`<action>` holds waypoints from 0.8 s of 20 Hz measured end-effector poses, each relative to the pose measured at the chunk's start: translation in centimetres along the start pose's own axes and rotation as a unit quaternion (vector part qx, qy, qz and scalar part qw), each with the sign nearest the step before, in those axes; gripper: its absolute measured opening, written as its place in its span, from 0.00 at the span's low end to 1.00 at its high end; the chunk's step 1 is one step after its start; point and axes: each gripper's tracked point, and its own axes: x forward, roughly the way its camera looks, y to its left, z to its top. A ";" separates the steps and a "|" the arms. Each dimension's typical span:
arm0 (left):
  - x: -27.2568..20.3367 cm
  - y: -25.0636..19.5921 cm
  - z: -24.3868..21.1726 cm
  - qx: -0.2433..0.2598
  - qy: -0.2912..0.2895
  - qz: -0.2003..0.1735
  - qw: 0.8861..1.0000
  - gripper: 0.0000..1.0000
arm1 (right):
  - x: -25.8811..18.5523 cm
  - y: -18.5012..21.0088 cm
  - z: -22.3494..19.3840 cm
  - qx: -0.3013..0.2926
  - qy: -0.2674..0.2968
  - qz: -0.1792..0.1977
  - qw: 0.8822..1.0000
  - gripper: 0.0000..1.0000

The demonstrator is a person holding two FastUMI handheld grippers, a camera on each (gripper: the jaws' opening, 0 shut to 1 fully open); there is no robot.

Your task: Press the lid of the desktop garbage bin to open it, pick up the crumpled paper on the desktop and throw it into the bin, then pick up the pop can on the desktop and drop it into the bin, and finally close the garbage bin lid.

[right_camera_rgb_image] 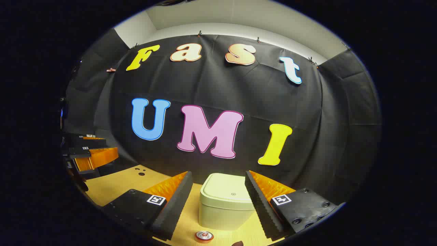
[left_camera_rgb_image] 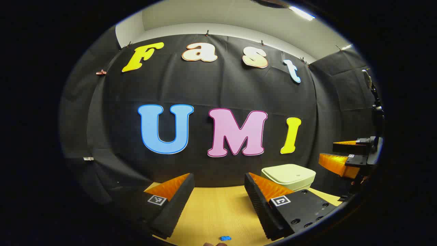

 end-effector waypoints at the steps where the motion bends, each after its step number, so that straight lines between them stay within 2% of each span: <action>1: 0.3 -0.1 -0.1 0.001 0.000 0.001 1.000 0.95 | 0.3 -0.1 0.1 0.002 -0.001 0.004 1.000 0.96; 4: 1.0 -0.4 0.1 0.001 0.003 0.006 1.000 0.95 | 1.2 -0.4 -0.1 0.005 0.004 0.018 1.000 0.97; 16: 2.5 -1.7 0.0 -0.001 0.008 0.007 1.000 0.95 | 3.0 -2.2 -0.2 -0.013 0.011 0.016 1.000 0.96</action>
